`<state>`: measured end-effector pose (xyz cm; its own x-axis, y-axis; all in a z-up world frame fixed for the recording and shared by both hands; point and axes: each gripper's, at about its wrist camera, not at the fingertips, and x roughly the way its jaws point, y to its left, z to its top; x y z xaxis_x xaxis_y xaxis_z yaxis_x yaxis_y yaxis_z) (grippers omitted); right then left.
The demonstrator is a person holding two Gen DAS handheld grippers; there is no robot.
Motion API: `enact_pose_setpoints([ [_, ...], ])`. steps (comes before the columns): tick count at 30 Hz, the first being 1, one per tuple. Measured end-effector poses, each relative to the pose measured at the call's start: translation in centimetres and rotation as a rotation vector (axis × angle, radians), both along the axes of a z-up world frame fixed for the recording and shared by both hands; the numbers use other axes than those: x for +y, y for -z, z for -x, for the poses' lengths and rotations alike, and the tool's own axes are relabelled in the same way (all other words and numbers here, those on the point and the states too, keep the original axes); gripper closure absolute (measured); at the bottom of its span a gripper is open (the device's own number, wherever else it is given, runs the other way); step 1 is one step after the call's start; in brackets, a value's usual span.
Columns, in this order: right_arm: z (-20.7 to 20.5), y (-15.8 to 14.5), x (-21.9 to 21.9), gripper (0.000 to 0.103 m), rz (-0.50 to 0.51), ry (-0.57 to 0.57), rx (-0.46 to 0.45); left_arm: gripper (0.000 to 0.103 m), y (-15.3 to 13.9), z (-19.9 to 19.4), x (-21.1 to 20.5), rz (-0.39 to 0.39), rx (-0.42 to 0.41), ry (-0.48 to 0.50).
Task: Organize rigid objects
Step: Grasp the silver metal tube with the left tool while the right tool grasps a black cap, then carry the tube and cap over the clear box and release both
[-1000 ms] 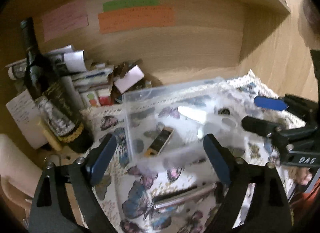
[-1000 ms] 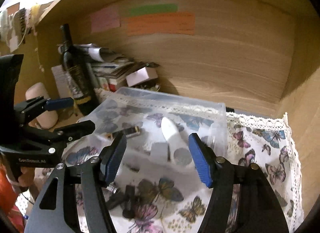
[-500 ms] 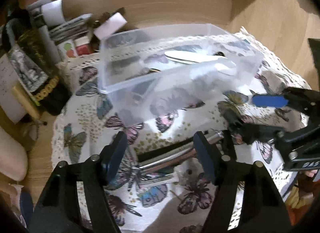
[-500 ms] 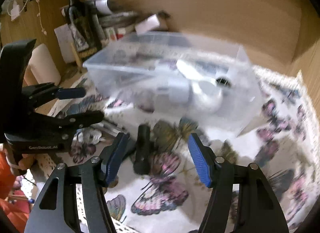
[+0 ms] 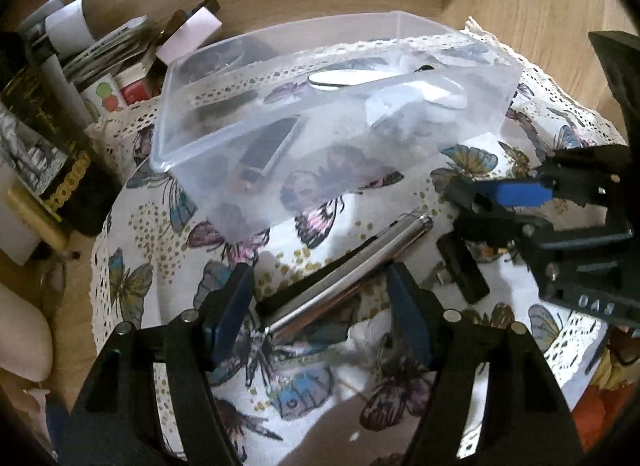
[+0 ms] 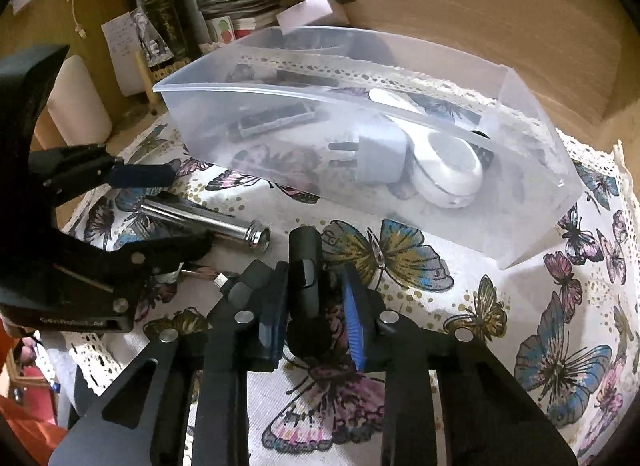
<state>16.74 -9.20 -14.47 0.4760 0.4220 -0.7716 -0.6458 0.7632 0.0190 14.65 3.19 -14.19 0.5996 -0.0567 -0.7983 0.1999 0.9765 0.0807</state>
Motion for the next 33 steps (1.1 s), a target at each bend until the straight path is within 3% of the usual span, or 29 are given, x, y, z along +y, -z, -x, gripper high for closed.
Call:
enact_pose_setpoints([
  [4, 0.2, -0.3, -0.3, 0.081, -0.007, 0.001, -0.002, 0.053, -0.2, -0.7, -1.7, -0.023, -0.002, 0.070],
  [6, 0.3, -0.5, -0.6, 0.081, -0.011, 0.005, -0.007, 0.067, -0.1, -1.0, -2.3, -0.024, 0.006, 0.088],
  [14, -0.3, 0.0, -0.2, 0.081, -0.012, -0.009, 0.003, 0.088, -0.3, -0.4, -2.4, -0.004, -0.011, 0.063],
  [21, 0.8, -1.3, -1.0, 0.081, -0.076, -0.019, -0.030, 0.088, -1.2, 1.5, -1.4, 0.025, -0.059, 0.018],
  [33, 1.9, -6.7, -4.5, 0.081, -0.184, 0.075, -0.165, 0.088, -7.4, 4.0, 1.4, 0.135, -0.250, -0.090],
])
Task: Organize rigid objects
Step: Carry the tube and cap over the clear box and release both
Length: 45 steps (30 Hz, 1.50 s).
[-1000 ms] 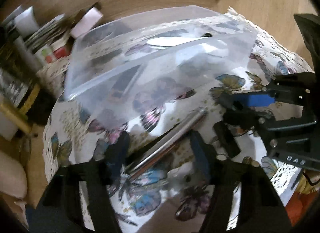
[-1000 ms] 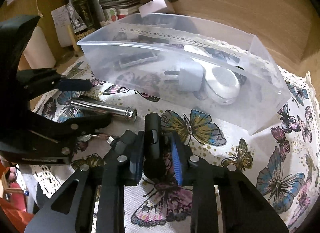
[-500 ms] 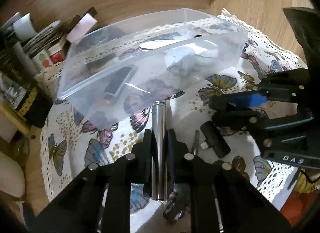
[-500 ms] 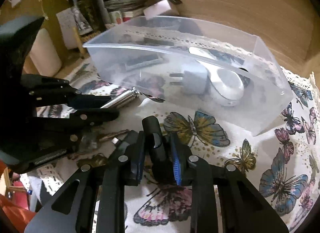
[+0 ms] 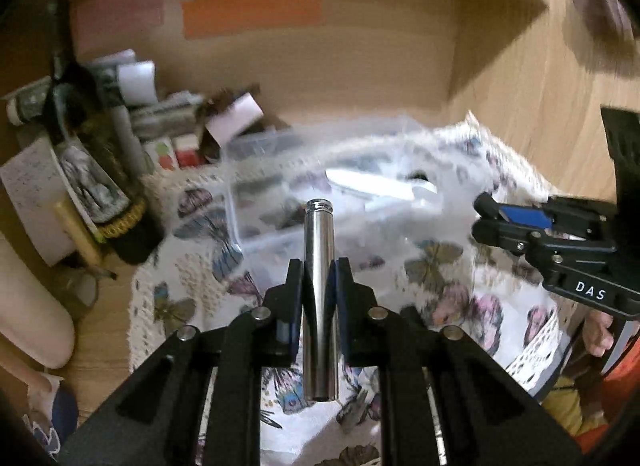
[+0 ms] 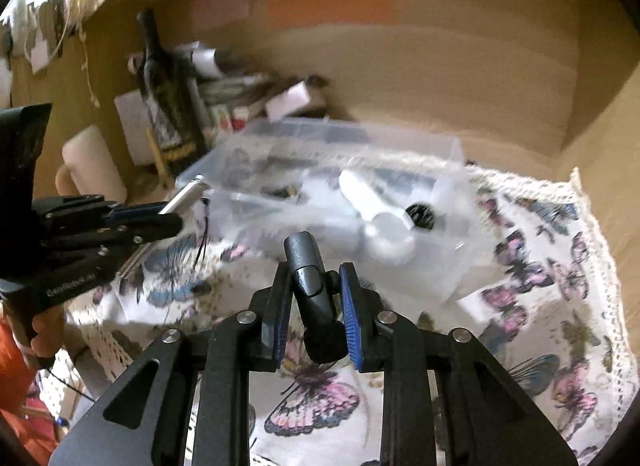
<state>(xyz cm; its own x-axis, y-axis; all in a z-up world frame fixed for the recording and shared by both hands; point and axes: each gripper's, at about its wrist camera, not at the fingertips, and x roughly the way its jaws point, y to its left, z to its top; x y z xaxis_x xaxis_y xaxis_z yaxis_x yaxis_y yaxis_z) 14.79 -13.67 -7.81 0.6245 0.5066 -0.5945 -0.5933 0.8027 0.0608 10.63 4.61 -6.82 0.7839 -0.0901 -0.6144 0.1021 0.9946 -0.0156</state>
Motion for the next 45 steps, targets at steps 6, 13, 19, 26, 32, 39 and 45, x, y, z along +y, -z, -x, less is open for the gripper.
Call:
enact_pose_setpoints([
  [6, -0.4, -2.7, -1.6, 0.081, -0.060, 0.039, -0.064, 0.088, -3.3, 0.0, 0.7, 0.037, -0.092, -0.016],
  [13, -1.6, -5.7, -2.8, 0.081, -0.095, 0.078, -0.148, 0.088, -6.4, -1.5, 0.9, 0.073, -0.153, -0.023],
  [19, -3.8, -6.4, -3.0, 0.081, -0.094, 0.104, -0.163, 0.088, -6.7, -4.1, 1.2, 0.079, -0.139, -0.046],
  [26, -7.3, -3.4, -2.3, 0.081, -0.027, 0.109, -0.069, 0.088, -3.9, -7.9, 0.4, 0.055, -0.040, -0.036],
  [32, -9.3, -0.5, -1.9, 0.081, 0.030, 0.112, 0.011, 0.088, -0.7, -10.7, -1.0, 0.026, 0.064, -0.003],
  [39, -9.7, 0.1, -1.1, 0.081, 0.060, 0.100, 0.005, 0.088, 2.0, -13.0, -1.6, 0.023, 0.153, 0.018],
  [45, -9.2, -0.3, -1.0, 0.073, 0.065, 0.098, -0.014, 0.087, 1.7, -12.7, -1.5, 0.034, 0.157, 0.012],
])
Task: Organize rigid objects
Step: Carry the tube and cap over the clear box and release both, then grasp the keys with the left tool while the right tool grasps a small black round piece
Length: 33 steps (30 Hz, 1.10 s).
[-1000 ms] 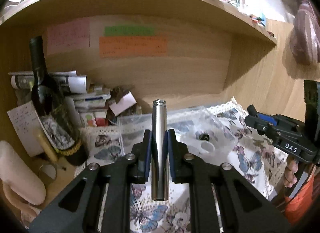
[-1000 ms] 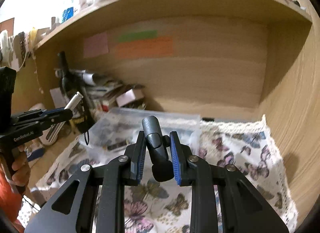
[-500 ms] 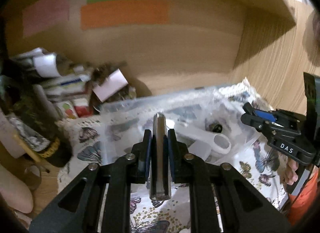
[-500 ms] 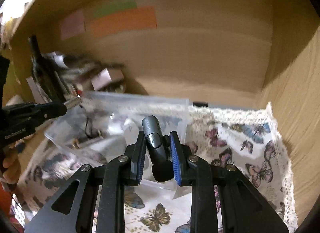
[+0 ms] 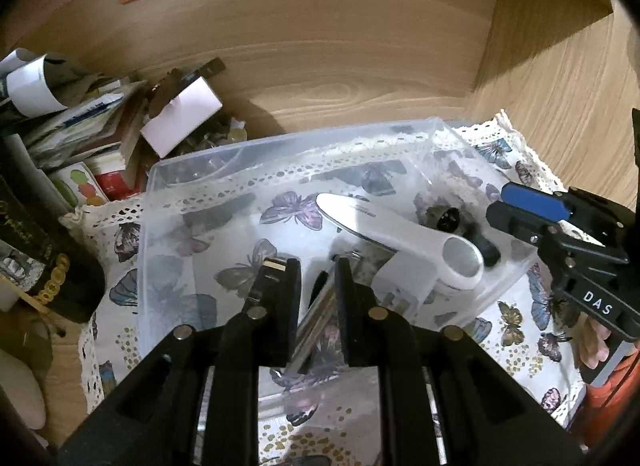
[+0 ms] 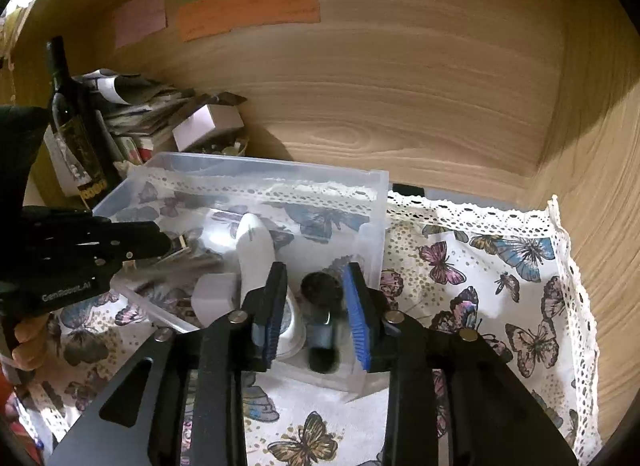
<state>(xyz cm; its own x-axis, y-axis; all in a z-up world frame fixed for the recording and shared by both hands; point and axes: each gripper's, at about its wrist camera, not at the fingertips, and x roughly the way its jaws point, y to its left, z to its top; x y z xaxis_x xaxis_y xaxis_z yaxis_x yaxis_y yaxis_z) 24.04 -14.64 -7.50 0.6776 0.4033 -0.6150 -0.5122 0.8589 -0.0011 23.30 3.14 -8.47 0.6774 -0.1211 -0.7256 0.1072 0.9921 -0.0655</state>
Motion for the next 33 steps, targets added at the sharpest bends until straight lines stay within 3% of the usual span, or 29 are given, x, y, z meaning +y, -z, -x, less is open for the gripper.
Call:
enact_pose_setpoints([
  [4, 0.7, -0.8, -0.2, 0.066, -0.011, 0.006, -0.022, 0.079, -1.1, 1.1, 0.4, 0.001, -0.032, -0.011],
  [9, 2.4, -1.9, -0.1, 0.064, -0.033, -0.012, -0.041, 0.066, -2.4, 3.4, 0.5, -0.022, -0.085, -0.026],
  [13, 4.2, -2.1, 0.2, 0.064, -0.044, -0.041, -0.044, 0.064, -2.9, 5.8, 0.7, -0.029, -0.102, -0.029],
  [15, 5.1, -1.9, 0.6, 0.064, -0.046, -0.061, -0.036, 0.058, -2.8, 6.7, 0.6, -0.037, -0.105, -0.031],
  [18, 6.3, -1.1, 1.4, 0.064, -0.041, -0.095, -0.014, 0.048, -2.4, 8.5, 0.9, -0.053, -0.109, -0.041],
  [21, 7.1, 0.1, 2.1, 0.064, -0.038, -0.123, 0.025, 0.045, -1.2, 10.1, 1.2, -0.073, -0.087, -0.053],
  [33, 9.1, 6.1, 6.3, 0.064, 0.051, -0.236, 0.219, 0.040, 3.3, 14.7, 1.9, -0.078, 0.017, -0.079],
])
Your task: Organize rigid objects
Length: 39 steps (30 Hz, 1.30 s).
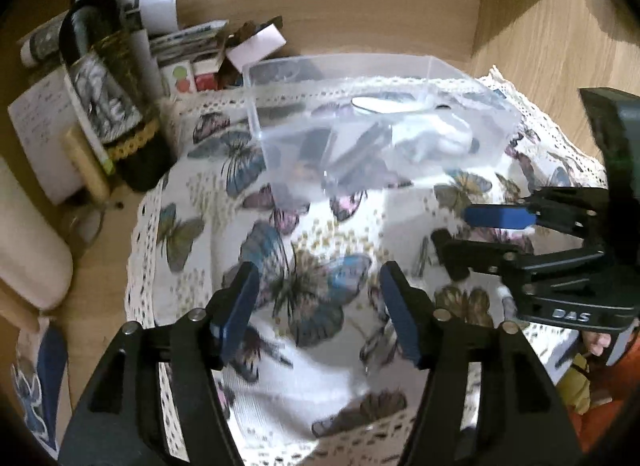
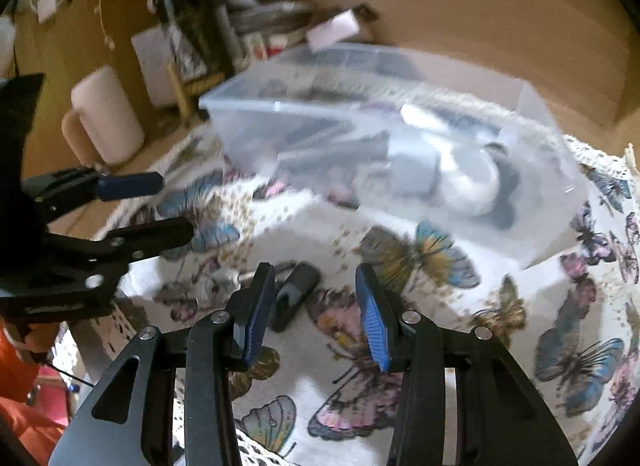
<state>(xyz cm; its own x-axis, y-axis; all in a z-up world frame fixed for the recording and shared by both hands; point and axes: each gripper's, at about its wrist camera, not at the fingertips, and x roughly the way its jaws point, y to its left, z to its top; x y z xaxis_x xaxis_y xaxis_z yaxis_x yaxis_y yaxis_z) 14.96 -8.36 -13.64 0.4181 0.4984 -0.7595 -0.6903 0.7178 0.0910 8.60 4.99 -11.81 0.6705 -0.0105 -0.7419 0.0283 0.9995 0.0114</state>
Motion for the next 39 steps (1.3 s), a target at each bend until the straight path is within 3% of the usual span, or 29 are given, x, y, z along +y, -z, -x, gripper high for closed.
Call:
enact_pose_setpoints([
  [6, 0.9, 0.6, 1.5, 0.066, 0.086, -0.037, -0.050, 0.038, 0.7, 0.8, -0.4, 0.012, 0.021, 0.009],
  [8, 1.1, 0.7, 1.4, 0.083, 0.086, -0.031, -0.063, 0.038, 0.7, 1.0, -0.8, 0.013, 0.017, 0.018],
  [18, 1.2, -0.5, -2.6, 0.085, -0.051, 0.060, -0.042, 0.037, 1.7, 0.4, -3.7, 0.016, 0.052, 0.095],
  [22, 1.4, -0.9, -3.9, 0.085, -0.083, 0.083, -0.046, 0.045, 2.4, -0.3, -4.6, 0.004, 0.071, 0.113],
  [26, 1.7, -1.3, -5.0, 0.085, -0.111, 0.096, -0.052, 0.076, 2.3, -0.6, -4.4, 0.025, 0.068, 0.100],
  [29, 1.7, -1.4, -5.3, 0.085, -0.128, 0.099, -0.057, 0.076, 2.0, -0.5, -4.1, 0.036, 0.063, 0.072],
  [32, 1.9, -1.9, -6.0, 0.085, -0.144, 0.106, -0.071, 0.076, 1.2, 0.1, -4.1, -0.003, 0.013, 0.042],
  [39, 1.8, -3.6, -6.8, 0.085, -0.189, 0.125, -0.117, 0.076, -1.9, 0.5, -3.1, 0.024, -0.067, 0.007],
])
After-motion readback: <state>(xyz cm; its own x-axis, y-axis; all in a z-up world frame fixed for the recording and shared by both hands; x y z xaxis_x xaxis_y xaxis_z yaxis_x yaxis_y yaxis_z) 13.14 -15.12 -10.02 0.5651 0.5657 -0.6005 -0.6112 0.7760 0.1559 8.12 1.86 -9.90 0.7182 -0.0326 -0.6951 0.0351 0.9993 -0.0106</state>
